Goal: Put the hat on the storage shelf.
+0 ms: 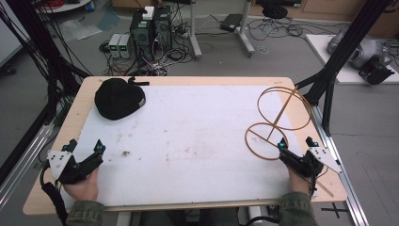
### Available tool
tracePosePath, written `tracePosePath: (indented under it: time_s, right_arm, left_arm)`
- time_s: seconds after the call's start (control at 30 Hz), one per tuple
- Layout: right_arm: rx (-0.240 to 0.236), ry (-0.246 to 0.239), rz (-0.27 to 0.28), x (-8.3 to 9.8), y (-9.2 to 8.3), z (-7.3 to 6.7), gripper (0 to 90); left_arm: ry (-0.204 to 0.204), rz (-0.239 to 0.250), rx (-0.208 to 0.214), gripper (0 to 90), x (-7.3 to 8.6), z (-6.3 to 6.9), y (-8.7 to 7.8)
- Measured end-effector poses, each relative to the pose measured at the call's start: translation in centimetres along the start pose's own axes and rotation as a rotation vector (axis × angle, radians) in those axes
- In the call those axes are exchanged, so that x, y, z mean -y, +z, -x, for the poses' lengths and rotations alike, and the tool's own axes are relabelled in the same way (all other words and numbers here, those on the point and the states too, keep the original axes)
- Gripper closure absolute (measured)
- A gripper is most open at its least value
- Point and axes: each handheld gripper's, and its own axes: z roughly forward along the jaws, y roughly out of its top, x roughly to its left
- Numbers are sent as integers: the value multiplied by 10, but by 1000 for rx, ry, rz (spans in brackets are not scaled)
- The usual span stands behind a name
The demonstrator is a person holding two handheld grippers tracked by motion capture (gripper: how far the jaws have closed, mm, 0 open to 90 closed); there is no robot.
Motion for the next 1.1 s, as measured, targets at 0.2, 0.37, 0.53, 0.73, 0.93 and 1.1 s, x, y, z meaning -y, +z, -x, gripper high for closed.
tracePosePath:
  time_s: [0.2,0.37,0.53,0.73,0.93,1.1]
  right_arm:
    - [-3,-4,-1,0,0,-1,41]
    - [-1,-5,0,0,-1,-1,42]
    - [2,2,0,0,-2,0,42]
    - [2,6,4,0,-2,1,42]
    - [7,11,3,0,-3,2,41]
    - [2,14,3,0,-4,2,41]
  left_arm:
    - [-7,-3,-4,153,0,-2,0]
    - [-16,-3,-3,153,0,-3,-1]
    - [-6,32,7,159,0,-1,-2]
    - [-6,30,20,164,0,0,-1]
    - [3,26,28,163,-1,2,0]
    - [-11,23,55,157,-7,3,3]
